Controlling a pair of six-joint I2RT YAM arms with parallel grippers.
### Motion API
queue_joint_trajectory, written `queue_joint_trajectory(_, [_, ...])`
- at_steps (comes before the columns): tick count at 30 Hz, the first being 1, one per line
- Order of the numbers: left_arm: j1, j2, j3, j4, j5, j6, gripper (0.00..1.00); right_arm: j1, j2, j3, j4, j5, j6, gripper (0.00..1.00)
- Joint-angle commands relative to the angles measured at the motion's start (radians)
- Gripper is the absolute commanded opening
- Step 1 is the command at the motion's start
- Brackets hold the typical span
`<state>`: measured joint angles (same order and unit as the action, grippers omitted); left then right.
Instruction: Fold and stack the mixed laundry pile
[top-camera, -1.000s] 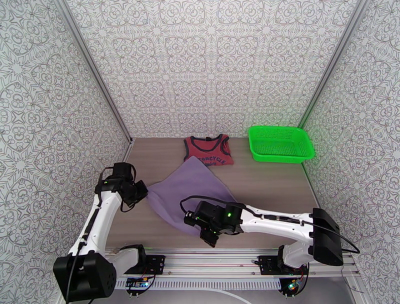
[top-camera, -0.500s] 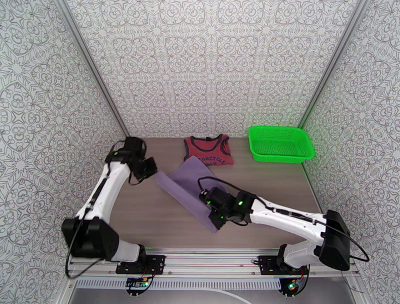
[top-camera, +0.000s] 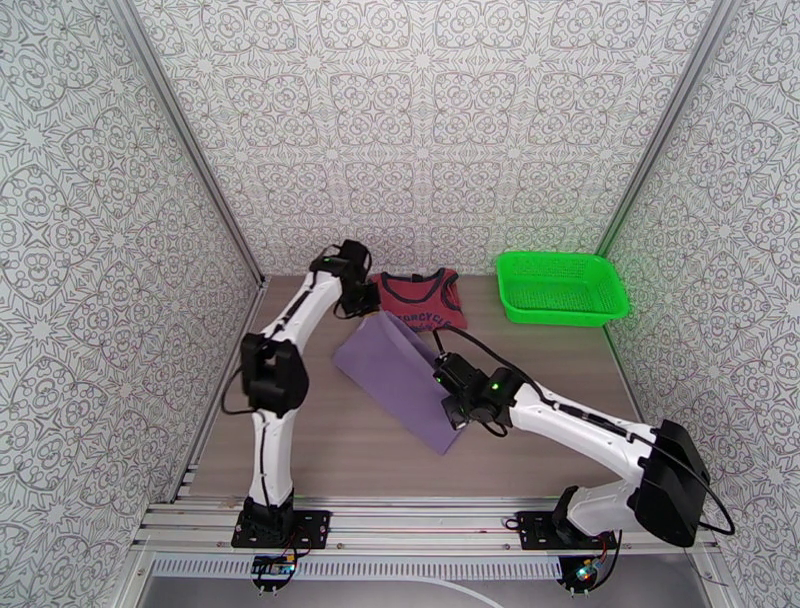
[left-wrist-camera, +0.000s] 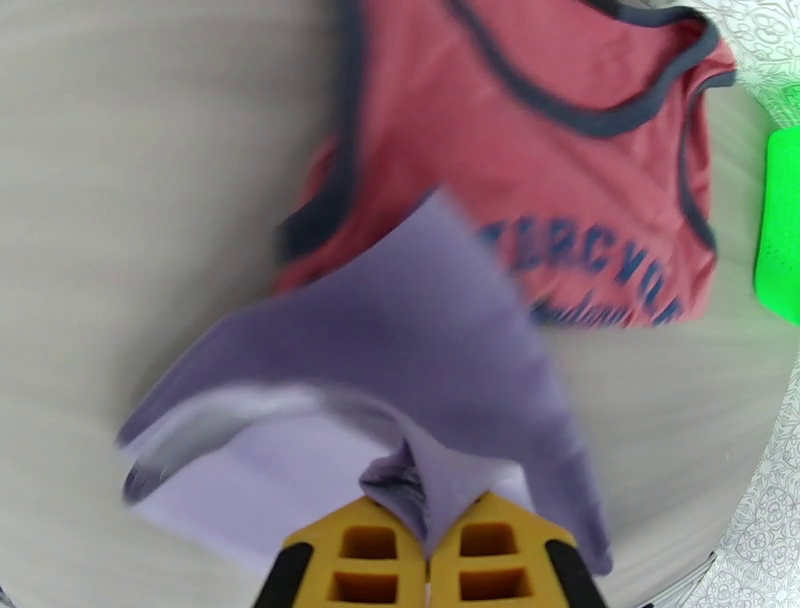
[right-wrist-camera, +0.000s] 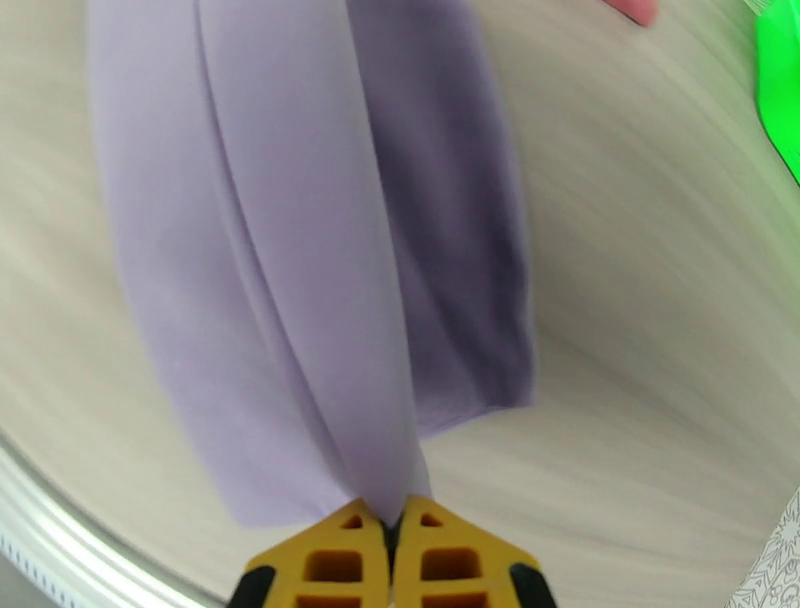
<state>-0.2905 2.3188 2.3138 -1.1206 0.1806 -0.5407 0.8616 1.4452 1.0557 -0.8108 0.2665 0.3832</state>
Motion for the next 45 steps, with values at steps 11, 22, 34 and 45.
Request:
queue_joint_trajectory(11, [0.029,0.223,0.205,-0.027,0.034,-0.013,0.0,-0.053,0.164,-0.022,0.077,0.146,0.071,0.0])
queue_joint_trajectory(22, [0.032,0.213,0.184,0.086,0.157,0.001,0.73,-0.066,0.202,-0.007,0.075,0.166,0.134,0.35])
queue_joint_trajectory(34, [0.048,-0.157,-0.117,0.104,0.015,0.094,0.99,-0.157,-0.033,-0.06,0.098,-0.113,0.291,0.88])
queue_joint_trajectory(45, [0.132,-0.316,-0.733,0.302,-0.02,0.052,0.99,-0.207,-0.121,-0.28,0.364,-0.477,0.686,0.79])
